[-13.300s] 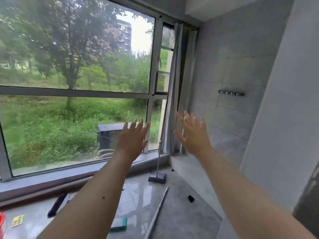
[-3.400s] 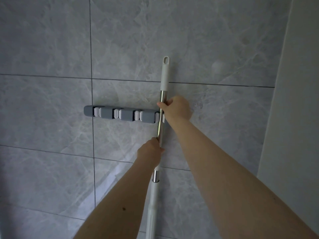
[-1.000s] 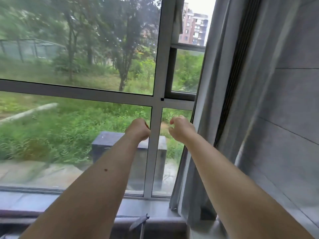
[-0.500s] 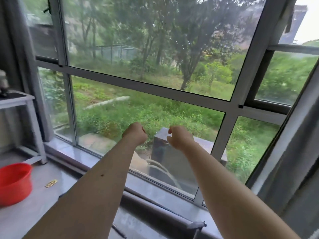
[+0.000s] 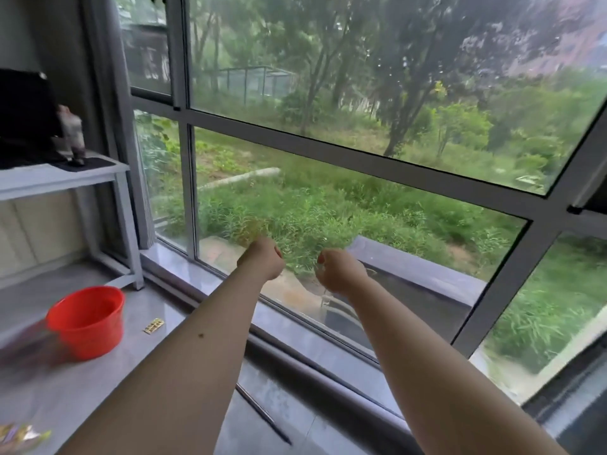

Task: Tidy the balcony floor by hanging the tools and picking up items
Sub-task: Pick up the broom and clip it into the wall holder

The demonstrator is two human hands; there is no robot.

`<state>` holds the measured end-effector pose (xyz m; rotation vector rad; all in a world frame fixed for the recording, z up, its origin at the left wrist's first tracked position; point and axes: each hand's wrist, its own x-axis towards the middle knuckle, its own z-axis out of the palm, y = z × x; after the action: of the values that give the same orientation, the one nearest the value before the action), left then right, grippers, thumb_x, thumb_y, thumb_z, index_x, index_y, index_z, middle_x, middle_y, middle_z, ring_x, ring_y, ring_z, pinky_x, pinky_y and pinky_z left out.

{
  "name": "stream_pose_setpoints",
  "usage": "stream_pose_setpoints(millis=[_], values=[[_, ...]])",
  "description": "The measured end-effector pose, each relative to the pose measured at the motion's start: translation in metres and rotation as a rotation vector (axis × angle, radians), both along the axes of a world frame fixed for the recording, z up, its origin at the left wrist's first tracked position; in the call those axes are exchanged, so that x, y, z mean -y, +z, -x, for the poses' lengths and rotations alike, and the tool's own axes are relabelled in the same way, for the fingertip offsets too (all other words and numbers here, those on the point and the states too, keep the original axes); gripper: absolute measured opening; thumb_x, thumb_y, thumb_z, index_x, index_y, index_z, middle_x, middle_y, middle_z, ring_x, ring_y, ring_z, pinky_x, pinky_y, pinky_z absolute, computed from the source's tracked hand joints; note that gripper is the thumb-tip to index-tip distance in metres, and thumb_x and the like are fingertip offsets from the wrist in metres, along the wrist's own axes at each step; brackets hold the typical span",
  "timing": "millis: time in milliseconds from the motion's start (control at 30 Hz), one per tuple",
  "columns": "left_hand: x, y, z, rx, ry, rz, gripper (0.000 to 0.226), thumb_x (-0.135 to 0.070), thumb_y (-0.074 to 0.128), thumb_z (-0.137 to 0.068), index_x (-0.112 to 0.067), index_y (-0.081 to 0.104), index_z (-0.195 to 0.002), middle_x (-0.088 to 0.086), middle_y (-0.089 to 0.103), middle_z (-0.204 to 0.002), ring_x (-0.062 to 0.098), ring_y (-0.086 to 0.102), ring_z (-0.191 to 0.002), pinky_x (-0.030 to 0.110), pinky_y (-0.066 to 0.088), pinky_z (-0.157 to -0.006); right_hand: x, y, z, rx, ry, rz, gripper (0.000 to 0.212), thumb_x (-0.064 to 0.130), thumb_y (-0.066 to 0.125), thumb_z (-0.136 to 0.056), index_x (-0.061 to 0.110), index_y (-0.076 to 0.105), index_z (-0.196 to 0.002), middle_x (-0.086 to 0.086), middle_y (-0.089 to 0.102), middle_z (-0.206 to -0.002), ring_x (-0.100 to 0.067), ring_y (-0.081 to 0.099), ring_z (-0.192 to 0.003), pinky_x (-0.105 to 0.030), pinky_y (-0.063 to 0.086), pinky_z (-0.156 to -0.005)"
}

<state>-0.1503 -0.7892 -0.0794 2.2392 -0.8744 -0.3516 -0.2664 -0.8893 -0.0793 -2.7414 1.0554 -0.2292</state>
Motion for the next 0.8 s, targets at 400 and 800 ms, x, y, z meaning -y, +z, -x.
stream_pose_setpoints(millis=[400,800], values=[[0.026,-0.056,-0.106,-0.069,-0.008,-0.072,0.020,-0.010,0.053,-0.086,-0.002,0.066,-0.099,0.020,0.068,-0.104,0.035,0.066,-0.098,0.040,0.055,-0.086,0.028,-0.053,-0.108,-0.075,0.038,-0.028,0.030,0.019,0.051,-0.091,0.010,0.059,-0.118,-0.012,0.055,-0.128,-0.031,0.057,-0.113,-0.035,0.048,-0.091],[0.127,-0.103,-0.217,-0.133,-0.071,-0.173,0.010,-0.012,0.054,-0.086,-0.008,0.061,-0.092,0.018,0.066,-0.105,0.034,0.065,-0.096,0.041,0.053,-0.086,0.122,-0.113,-0.230,-0.138,0.030,-0.155,0.035,0.019,0.050,-0.091,0.011,0.056,-0.124,-0.010,0.056,-0.131,-0.029,0.053,-0.120,-0.036,0.047,-0.095]])
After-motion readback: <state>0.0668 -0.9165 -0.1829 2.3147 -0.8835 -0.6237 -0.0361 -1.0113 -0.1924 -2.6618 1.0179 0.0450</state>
